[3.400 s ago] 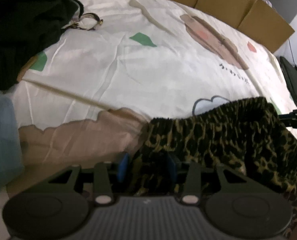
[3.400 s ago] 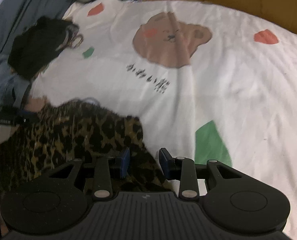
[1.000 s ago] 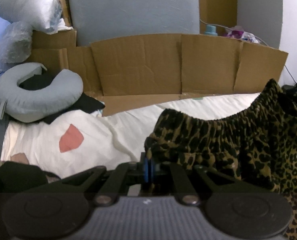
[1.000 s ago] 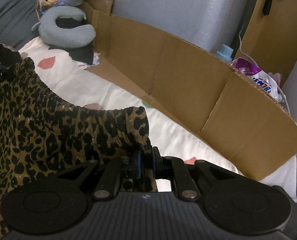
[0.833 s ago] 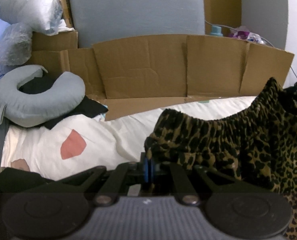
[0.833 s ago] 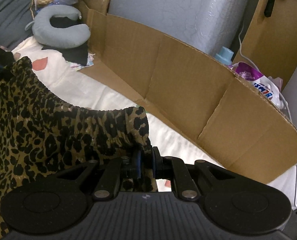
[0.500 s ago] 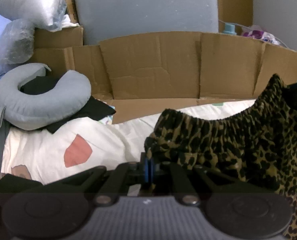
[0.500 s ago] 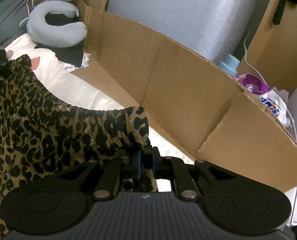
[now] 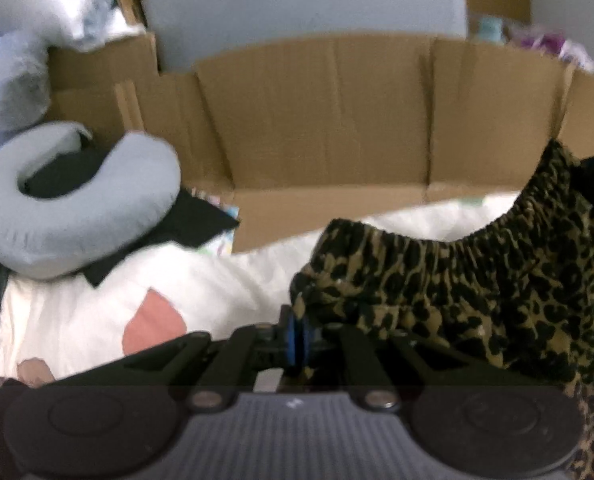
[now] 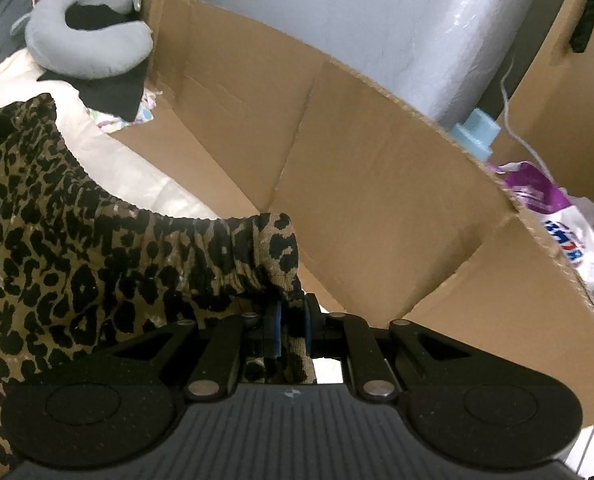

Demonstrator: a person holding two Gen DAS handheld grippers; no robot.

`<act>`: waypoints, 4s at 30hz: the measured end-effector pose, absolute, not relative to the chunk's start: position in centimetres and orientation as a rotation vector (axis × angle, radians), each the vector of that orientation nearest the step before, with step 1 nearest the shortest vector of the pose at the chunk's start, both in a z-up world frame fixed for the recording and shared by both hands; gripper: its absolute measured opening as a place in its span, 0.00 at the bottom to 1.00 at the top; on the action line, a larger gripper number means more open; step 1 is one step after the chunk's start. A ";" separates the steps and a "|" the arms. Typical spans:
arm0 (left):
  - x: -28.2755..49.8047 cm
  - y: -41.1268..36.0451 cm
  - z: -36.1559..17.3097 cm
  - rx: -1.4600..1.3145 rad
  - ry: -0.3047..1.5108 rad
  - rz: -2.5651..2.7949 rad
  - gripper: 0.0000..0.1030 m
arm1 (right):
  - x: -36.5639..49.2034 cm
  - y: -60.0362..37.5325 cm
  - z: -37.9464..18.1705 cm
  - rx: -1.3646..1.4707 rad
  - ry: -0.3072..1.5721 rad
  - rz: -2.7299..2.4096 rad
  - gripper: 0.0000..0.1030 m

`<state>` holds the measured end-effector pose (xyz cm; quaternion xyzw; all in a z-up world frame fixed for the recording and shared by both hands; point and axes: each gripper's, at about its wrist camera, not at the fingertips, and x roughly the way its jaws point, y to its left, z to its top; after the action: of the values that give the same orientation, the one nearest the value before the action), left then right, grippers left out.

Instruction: Fold clothes

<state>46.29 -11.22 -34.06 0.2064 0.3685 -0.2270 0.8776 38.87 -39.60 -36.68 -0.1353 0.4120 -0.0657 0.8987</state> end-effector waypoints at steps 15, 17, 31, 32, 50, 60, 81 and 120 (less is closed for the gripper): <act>43.2 -10.6 -35.4 0.423 0.842 -0.481 0.34 | 36.5 -42.7 -38.7 -0.165 0.897 -0.194 0.46; 42.0 -10.7 -35.0 0.411 0.838 -0.494 0.35 | 36.0 -43.1 -38.6 -0.126 0.899 -0.203 0.46; 28.5 -12.3 -29.2 0.243 0.870 -0.576 0.56 | 24.8 -42.6 -33.9 -0.085 0.878 -0.153 0.54; 27.7 -12.3 -28.9 0.224 0.876 -0.585 0.56 | 23.4 -42.3 -33.3 -0.091 0.868 -0.169 0.56; 18.2 -12.2 -29.0 0.134 0.998 -0.610 0.47 | 10.5 -41.0 -32.8 0.017 0.858 -0.216 0.63; 15.7 -13.4 -33.6 0.166 1.186 -0.680 0.32 | 6.3 -41.9 -34.9 0.050 0.899 -0.248 0.63; 13.4 -14.8 -38.7 0.168 1.241 -0.654 0.30 | 5.6 -43.3 -41.1 0.088 0.986 -0.269 0.63; 14.5 -12.3 -39.8 -0.031 1.225 -0.639 0.23 | 9.7 -46.3 -42.5 0.469 0.886 -0.305 0.55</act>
<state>14.49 -12.30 -39.82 -0.0143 0.5651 -0.2946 0.7705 9.71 -46.25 -42.52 0.2238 0.4229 -0.1457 0.8660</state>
